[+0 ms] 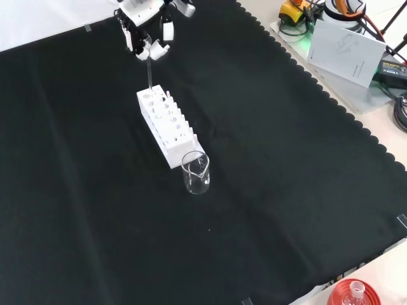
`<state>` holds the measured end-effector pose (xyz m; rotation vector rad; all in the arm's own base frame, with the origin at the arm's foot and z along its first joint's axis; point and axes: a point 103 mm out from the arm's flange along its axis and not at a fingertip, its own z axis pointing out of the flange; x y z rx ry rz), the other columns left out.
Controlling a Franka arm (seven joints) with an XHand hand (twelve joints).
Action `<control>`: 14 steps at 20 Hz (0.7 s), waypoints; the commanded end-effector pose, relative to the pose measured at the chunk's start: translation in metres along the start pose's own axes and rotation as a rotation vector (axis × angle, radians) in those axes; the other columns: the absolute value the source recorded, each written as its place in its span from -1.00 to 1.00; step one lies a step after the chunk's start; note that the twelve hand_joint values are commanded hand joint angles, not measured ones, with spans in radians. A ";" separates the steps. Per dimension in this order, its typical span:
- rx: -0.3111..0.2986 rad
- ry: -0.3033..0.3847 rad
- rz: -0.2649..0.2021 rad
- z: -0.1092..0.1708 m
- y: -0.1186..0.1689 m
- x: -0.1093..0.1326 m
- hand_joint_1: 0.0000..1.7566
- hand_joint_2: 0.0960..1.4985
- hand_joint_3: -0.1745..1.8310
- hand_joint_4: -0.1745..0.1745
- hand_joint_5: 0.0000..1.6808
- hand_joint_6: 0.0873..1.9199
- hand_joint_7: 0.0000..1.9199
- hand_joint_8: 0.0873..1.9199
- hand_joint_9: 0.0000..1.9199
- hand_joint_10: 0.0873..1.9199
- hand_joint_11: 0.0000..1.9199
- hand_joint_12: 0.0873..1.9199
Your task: Take the glass rod from the white test tube rack.
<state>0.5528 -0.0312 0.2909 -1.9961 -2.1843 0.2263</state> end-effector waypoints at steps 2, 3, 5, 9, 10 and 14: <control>0.004 -0.019 0.001 -0.016 -0.012 0.006 0.52 -0.45 0.10 -1.00 0.49 -0.34 0.56 -0.50 0.86 -1.00 0.74 -0.63; 0.001 -0.019 -0.001 -0.019 -0.014 0.007 0.52 -0.45 0.10 -1.00 0.49 -0.34 0.56 -0.50 0.86 -1.00 0.74 -0.63; -0.005 -0.019 -0.003 -0.025 -0.017 0.009 0.52 -0.45 0.09 -1.00 0.49 -0.34 0.56 -0.50 0.86 -1.00 0.75 -0.63; -0.022 -0.021 -0.012 -0.038 -0.024 0.014 0.53 -0.45 0.09 -1.00 0.49 -0.34 0.57 -0.51 0.86 -1.00 0.75 -0.63; -0.026 -0.022 -0.013 -0.041 -0.026 0.015 0.53 -0.45 0.09 -1.00 0.49 -0.34 0.57 -0.51 0.86 -1.00 0.75 -0.63; -0.045 -0.025 -0.021 -0.054 -0.030 0.020 0.53 -0.45 0.09 -1.00 0.49 -0.35 0.57 -0.51 0.86 -1.00 0.75 -0.63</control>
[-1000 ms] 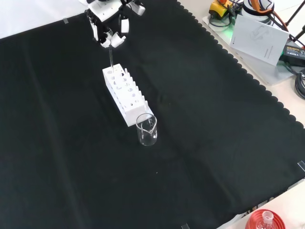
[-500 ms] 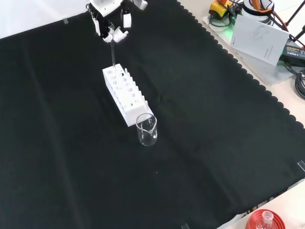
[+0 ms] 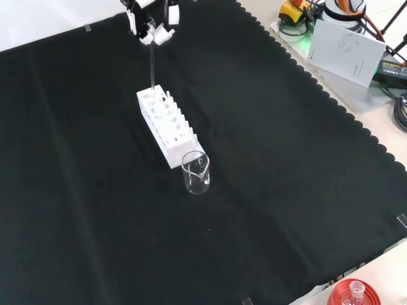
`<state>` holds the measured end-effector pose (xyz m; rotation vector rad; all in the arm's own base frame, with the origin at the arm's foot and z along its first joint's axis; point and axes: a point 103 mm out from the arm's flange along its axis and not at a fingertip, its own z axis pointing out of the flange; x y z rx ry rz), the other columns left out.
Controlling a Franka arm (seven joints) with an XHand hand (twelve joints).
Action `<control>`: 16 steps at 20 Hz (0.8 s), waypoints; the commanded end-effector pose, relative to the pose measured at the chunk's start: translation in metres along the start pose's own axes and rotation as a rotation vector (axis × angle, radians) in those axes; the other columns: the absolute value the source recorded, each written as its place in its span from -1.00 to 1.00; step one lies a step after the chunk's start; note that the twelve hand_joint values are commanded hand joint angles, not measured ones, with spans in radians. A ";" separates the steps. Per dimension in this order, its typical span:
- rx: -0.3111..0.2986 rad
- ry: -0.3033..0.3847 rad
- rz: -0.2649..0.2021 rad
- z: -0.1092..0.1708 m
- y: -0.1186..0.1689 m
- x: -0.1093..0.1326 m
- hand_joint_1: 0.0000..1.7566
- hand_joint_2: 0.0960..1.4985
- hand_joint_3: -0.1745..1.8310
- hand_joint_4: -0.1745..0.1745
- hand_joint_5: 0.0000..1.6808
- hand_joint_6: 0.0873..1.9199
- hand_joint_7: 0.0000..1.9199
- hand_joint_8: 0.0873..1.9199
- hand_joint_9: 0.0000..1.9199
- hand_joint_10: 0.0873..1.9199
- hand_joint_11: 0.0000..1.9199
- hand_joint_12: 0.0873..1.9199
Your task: Take the glass rod from the white test tube rack.
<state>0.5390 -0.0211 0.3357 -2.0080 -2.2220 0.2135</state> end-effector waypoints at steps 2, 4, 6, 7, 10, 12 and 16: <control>-0.021 -0.009 -0.015 -0.021 -0.008 0.010 0.53 -0.45 0.09 -1.00 0.49 -0.35 0.57 -0.52 0.86 -1.00 0.75 -0.63; -0.028 -0.012 -0.017 -0.029 -0.009 0.013 0.53 -0.45 0.09 -1.00 0.49 -0.35 0.57 -0.52 0.87 -1.00 0.75 -0.63; -0.035 -0.015 -0.018 -0.034 -0.010 0.015 0.53 -0.45 0.09 -1.00 0.49 -0.35 0.57 -0.52 0.87 -1.00 0.75 -0.63; -0.039 -0.019 -0.018 -0.036 -0.010 0.016 0.53 -0.45 0.09 -1.00 0.49 -0.35 0.57 -0.52 0.87 -1.00 0.75 -0.63; -0.042 -0.027 -0.018 -0.041 -0.011 0.018 0.53 -0.45 0.09 -1.00 0.50 -0.35 0.57 -0.52 0.87 -1.00 0.75 -0.64; -0.046 -0.029 -0.016 -0.044 -0.012 0.021 0.53 -0.46 0.09 -1.00 0.50 -0.36 0.58 -0.53 0.87 -1.00 0.75 -0.64; -0.064 -0.030 -0.022 -0.049 -0.013 0.025 0.53 -0.46 0.09 -1.00 0.50 -0.36 0.58 -0.53 0.87 -1.00 0.75 -0.64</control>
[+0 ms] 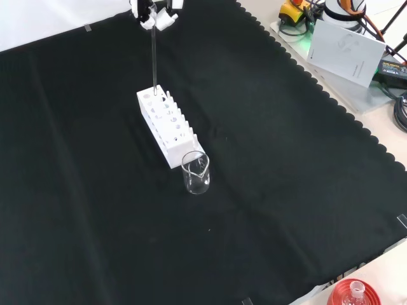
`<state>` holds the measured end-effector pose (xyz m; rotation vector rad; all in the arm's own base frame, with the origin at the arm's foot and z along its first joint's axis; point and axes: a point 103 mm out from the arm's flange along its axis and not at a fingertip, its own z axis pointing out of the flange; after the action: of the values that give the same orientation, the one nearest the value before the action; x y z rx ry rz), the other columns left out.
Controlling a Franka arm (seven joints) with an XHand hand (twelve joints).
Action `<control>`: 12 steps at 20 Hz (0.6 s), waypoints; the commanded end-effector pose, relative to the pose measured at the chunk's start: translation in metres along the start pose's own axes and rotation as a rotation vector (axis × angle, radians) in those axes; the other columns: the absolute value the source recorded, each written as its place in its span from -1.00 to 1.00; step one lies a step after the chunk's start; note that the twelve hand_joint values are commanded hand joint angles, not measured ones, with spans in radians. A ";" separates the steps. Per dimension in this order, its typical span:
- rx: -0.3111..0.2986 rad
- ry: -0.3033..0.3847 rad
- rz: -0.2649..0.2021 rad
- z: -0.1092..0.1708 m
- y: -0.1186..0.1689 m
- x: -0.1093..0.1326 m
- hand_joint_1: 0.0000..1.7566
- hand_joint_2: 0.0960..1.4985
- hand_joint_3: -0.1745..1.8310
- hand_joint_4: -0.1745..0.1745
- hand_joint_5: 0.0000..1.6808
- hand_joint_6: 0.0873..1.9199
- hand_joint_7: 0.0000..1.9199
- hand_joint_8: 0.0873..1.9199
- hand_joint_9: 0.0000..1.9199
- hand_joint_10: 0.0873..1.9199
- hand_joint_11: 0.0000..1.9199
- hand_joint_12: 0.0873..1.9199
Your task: Take the glass rod from the white test tube rack.
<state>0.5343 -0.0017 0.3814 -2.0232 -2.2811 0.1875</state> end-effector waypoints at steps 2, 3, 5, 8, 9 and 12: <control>-0.019 -0.004 -0.007 -0.008 -0.002 0.008 0.53 -0.46 0.09 -1.00 0.50 -0.36 0.58 -0.53 0.87 -1.00 0.75 -0.64; -0.019 -0.003 -0.008 -0.009 -0.003 0.009 0.53 -0.46 0.09 -1.00 0.50 -0.36 0.58 -0.53 0.87 -1.00 0.75 -0.64; -0.023 -0.010 -0.009 -0.011 -0.004 0.010 0.53 -0.46 0.10 -1.00 0.50 -0.37 0.58 -0.54 0.87 -1.00 0.75 -0.64; -0.029 -0.015 -0.007 -0.015 -0.006 0.009 0.53 -0.46 0.10 -1.00 0.51 -0.37 0.58 -0.54 0.87 -1.00 0.75 -0.64; -0.031 -0.016 -0.008 -0.017 -0.006 0.009 0.53 -0.46 0.10 -1.00 0.51 -0.37 0.58 -0.54 0.87 -1.00 0.75 -0.64; -0.039 -0.014 -0.012 -0.020 -0.007 0.008 0.53 -0.46 0.10 -1.00 0.51 -0.37 0.58 -0.55 0.87 -1.00 0.75 -0.64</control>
<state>0.5316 0.0046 0.3932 -2.0297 -2.3048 0.1713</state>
